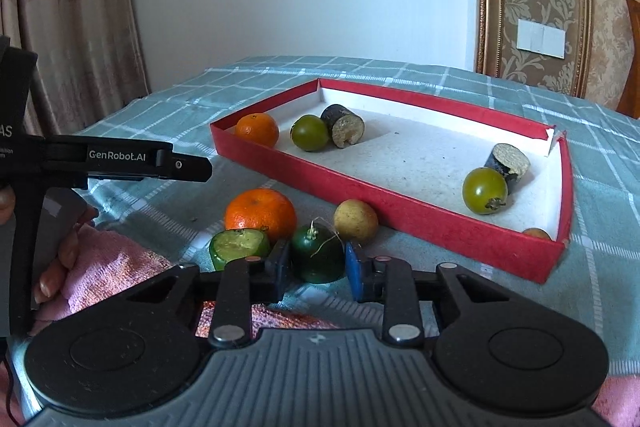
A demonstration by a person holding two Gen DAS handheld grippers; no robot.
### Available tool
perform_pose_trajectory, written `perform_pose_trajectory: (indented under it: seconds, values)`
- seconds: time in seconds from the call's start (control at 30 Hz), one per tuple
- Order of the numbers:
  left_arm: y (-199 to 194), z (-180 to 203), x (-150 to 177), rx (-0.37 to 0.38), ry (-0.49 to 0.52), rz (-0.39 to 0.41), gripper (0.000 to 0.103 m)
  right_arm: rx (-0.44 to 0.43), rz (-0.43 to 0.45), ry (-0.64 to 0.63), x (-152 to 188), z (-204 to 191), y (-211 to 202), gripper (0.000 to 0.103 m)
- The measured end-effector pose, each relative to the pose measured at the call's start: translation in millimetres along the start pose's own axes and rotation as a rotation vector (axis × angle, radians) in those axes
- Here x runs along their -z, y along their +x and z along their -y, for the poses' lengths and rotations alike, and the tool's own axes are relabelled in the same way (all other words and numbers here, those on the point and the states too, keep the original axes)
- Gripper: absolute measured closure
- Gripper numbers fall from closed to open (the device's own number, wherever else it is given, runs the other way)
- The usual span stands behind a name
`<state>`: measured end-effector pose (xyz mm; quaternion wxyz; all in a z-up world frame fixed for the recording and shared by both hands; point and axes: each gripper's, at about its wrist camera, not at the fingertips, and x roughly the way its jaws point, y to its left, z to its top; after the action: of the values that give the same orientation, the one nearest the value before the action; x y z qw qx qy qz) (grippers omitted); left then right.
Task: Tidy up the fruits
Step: 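Close the right gripper on the dark green round fruit, then carry the dark green fruit into the red box and open the right gripper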
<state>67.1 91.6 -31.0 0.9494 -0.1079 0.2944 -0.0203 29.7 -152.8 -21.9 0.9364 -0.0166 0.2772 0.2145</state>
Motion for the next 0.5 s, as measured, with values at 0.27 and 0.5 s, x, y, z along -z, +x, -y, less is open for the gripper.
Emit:
perform_pose_trajectory:
  seconds: [0.27, 0.5]
  values:
    - [0, 0, 0, -0.005, 0.006, -0.002, 0.0, 0.096, 0.099, 0.055, -11, 33, -28, 0.074]
    - [1, 1, 0, -0.006, 0.008, -0.002, 0.0, 0.173, 0.107, 0.083, -38, 64, -5, 0.074]
